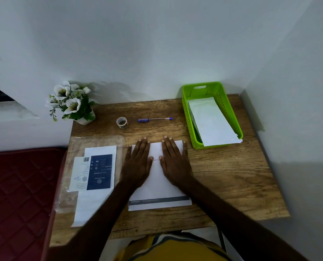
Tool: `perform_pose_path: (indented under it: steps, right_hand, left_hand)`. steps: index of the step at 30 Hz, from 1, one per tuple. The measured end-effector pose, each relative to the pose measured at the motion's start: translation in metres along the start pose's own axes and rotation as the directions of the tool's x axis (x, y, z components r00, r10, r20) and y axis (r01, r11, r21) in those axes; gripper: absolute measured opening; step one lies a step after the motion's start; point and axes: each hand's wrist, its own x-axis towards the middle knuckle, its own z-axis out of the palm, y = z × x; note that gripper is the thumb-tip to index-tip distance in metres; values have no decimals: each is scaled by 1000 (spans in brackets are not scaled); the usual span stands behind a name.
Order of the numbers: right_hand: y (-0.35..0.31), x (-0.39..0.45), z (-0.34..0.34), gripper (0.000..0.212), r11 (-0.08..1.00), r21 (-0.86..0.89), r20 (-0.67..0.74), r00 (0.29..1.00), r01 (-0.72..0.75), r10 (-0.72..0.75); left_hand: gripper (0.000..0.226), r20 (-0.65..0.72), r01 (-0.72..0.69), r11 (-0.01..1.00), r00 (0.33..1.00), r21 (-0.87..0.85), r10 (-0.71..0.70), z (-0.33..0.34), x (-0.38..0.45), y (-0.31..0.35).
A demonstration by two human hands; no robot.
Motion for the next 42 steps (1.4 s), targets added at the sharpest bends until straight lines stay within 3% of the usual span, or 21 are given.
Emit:
perform_pose_path:
  steps: [4, 11, 17, 24, 31, 37, 40, 42]
  right_hand:
    - [-15, 4, 4, 61, 993, 43, 22, 994, 110, -111]
    - [21, -8, -3, 65, 996, 59, 29, 997, -70, 68]
    - [24, 10, -28, 65, 981, 191, 3, 1000, 24, -25]
    - [20, 54, -63, 82, 976, 215, 297, 949, 45, -109]
    - [13, 81, -75, 68, 991, 123, 466, 879, 50, -103]
    - [6, 86, -81, 59, 996, 63, 471, 878, 59, -82]
    - [6, 83, -81, 71, 992, 123, 442, 896, -7, -49]
    - [7, 78, -82, 64, 987, 159, 381, 924, -20, -43]
  left_hand:
    - [65, 10, -10, 1000, 1000, 2, 10, 2, 1, -2]
    - [68, 49, 9, 997, 999, -78, -5, -3, 3, -3]
    - [80, 148, 33, 985, 989, -171, -7, -28, 27, -17]
    - [81, 227, 32, 984, 974, -177, 10, -50, 53, -21]
    - [68, 326, 77, 986, 945, -148, -25, -59, 65, -14]
    - [72, 344, 46, 995, 939, -83, -15, -67, 66, -8]
    - [76, 280, 19, 1000, 960, -3, -17, -68, 63, -2]
    - [66, 214, 28, 1000, 976, 14, -30, -70, 59, 4]
